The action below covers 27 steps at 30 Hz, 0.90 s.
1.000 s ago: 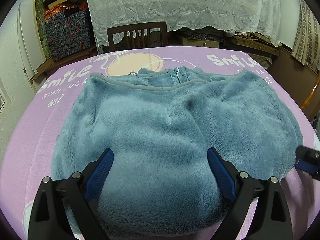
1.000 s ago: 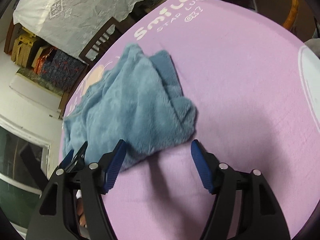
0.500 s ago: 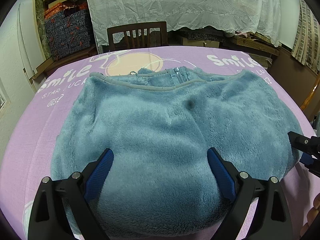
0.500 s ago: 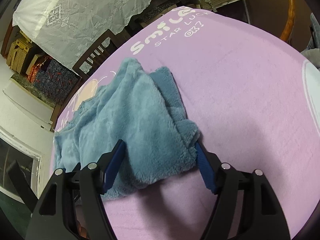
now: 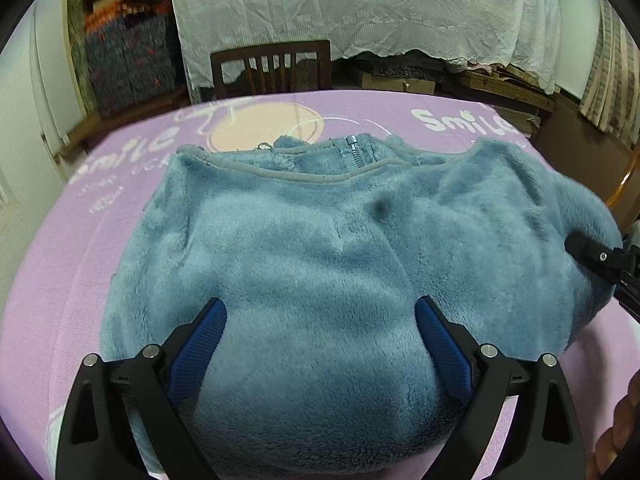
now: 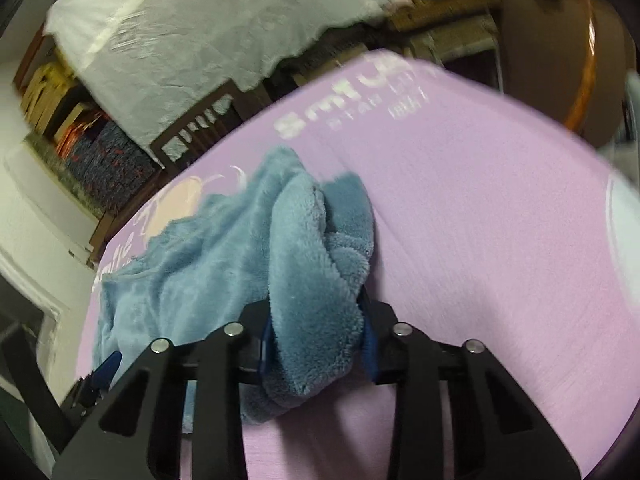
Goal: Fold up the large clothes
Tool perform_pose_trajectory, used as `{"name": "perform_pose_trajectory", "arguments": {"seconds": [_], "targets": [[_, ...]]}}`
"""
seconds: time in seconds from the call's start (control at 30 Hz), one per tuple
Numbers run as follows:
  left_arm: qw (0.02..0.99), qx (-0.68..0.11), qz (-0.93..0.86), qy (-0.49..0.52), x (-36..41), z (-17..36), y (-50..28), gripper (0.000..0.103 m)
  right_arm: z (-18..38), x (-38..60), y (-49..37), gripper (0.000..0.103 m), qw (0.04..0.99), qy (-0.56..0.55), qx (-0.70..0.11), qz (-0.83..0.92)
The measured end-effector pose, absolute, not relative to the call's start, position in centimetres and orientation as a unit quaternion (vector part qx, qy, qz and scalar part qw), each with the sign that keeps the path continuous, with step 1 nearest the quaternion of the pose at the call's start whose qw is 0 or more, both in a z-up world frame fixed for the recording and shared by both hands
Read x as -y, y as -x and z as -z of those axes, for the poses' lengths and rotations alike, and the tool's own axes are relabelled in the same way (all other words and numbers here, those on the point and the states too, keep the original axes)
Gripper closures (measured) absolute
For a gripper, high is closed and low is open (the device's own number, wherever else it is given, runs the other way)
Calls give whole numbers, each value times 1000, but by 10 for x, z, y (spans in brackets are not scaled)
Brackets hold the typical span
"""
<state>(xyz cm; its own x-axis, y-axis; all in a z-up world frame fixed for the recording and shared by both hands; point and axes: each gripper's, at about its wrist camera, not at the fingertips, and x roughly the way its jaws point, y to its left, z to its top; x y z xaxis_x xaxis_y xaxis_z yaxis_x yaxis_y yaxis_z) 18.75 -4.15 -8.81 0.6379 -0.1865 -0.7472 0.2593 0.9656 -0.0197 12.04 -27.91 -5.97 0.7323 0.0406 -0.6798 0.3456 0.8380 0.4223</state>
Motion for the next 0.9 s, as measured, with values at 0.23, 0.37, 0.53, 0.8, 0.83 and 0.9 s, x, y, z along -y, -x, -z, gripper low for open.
{"name": "perform_pose_trajectory", "arguments": {"seconds": [0.23,0.37,0.53,0.8,0.83,0.9], "targets": [[895,-401,172,91,-28,34,-205,8,3,218,-122,73,943,-138,-301,46],[858,-404,253,190,-64,14,-210,8,-12,166,-121,73,960,-53,-276,15],[802,-427,348,228,-55,19,-213,8,-5,106,-106,73,965,49,-259,-16],[778,-445,376,235,-33,37,-214,8,21,57,-89,73,948,190,-254,-36],[783,-441,374,229,-33,37,-215,8,24,54,-87,73,945,204,-252,-37],[793,-437,366,213,-34,40,-218,15,29,48,-85,73,943,219,-248,-43]]}}
